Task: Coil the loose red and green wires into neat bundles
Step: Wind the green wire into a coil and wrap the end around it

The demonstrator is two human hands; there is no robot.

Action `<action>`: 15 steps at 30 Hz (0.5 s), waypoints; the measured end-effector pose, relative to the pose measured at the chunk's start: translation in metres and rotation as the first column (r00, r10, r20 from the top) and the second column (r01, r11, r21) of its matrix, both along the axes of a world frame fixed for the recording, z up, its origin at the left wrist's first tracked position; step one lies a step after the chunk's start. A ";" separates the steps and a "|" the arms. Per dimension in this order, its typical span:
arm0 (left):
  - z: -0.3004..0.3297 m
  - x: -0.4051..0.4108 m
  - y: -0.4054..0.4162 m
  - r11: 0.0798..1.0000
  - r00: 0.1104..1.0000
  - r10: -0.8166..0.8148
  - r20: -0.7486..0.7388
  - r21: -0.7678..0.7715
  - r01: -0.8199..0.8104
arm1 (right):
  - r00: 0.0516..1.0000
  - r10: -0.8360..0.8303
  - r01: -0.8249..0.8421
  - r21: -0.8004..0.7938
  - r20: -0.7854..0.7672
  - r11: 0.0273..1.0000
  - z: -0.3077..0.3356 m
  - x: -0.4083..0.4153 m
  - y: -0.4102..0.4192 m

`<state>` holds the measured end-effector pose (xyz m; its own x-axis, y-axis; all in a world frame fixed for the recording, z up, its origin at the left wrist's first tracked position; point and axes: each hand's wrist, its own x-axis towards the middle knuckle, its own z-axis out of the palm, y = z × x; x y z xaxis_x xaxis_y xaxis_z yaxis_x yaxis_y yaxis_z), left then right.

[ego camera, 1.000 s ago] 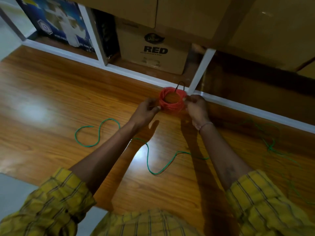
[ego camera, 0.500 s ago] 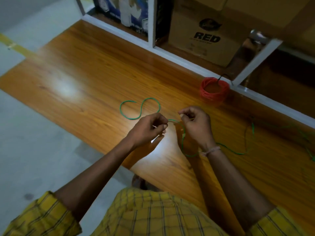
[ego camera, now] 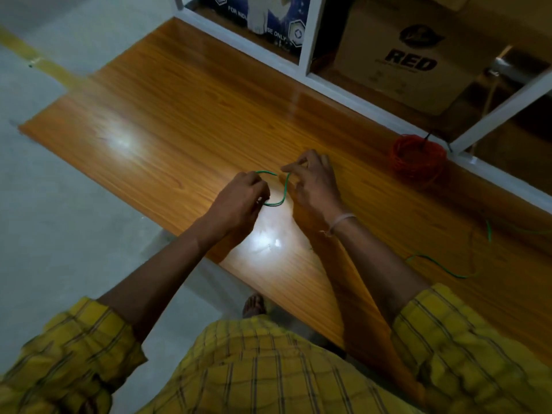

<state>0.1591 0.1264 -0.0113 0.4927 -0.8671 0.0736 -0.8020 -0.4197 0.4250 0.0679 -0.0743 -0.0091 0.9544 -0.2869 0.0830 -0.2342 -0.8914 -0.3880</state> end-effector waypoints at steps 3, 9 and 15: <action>0.000 0.009 0.000 0.995 0.993 -0.104 0.049 0.002 0.104 | 0.998 0.000 -0.005 -0.093 -0.055 0.996 -0.003 0.008 -0.002; 0.009 0.014 -0.006 0.984 0.984 -0.176 -0.018 -0.026 0.175 | 0.968 -0.198 0.134 0.355 0.152 0.925 -0.004 -0.016 -0.032; 0.055 0.004 -0.020 0.956 0.443 -0.243 -0.863 -0.291 -0.043 | 0.868 -0.497 0.362 0.696 -0.008 0.620 0.008 -0.043 -0.048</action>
